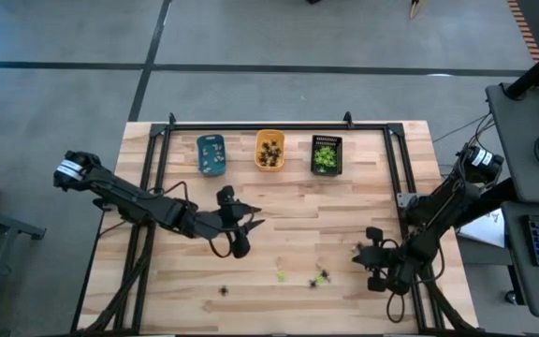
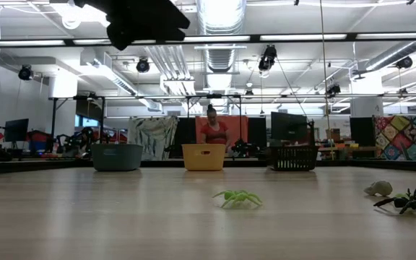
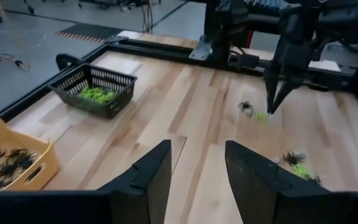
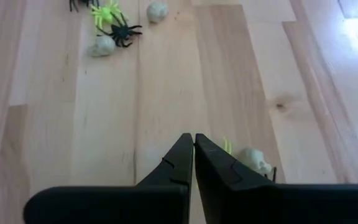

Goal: Sort Halloween decoration
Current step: Put the green spider toy into the black bin

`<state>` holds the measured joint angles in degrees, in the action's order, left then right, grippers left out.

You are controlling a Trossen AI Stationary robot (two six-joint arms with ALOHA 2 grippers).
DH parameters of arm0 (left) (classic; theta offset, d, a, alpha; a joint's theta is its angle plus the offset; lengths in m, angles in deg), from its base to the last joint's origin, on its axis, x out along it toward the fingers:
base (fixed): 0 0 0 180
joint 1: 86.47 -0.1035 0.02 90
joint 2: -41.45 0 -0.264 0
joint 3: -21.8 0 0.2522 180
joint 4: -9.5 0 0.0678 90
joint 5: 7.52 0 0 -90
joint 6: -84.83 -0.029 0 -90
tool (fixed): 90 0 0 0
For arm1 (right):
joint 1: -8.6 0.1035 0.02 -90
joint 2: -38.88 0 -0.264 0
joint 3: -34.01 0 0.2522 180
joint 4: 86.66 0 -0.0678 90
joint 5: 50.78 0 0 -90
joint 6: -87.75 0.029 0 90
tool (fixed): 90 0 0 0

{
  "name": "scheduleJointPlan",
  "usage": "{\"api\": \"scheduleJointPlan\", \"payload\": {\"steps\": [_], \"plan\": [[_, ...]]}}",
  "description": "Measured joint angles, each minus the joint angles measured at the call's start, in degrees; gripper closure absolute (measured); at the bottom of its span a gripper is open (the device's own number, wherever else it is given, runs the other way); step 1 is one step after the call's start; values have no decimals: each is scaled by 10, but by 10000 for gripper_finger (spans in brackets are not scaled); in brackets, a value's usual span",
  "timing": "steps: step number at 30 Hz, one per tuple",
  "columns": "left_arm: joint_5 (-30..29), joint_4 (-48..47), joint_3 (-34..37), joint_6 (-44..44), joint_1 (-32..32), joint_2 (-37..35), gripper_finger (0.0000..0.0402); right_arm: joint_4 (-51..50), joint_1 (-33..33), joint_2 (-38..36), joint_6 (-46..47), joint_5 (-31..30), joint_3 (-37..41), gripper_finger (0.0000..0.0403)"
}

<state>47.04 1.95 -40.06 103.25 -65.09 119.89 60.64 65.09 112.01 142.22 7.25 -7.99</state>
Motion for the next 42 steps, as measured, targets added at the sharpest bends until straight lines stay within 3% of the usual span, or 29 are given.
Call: {"api": "scheduleJointPlan", "payload": {"steps": [6, 15, 23, 32, 42], "plan": [[9, 82, 0, -13, 1, 51, 267, -5, 0, 0, 5, 21, -5, 375], [35, 94, 0, -8, 11, 132, 267, -19, 0, 0, 33, 22, -5, 263], [33, 109, 0, -11, 17, 133, 267, -19, 0, 1, 28, 4, 3, 199], [31, 122, 0, -12, 17, 126, 267, -9, 0, 40, 13, 1, 10, 202], [30, 123, 0, -12, 17, 126, 267, 9, 0, 57, -9, 0, 9, 254]]}}
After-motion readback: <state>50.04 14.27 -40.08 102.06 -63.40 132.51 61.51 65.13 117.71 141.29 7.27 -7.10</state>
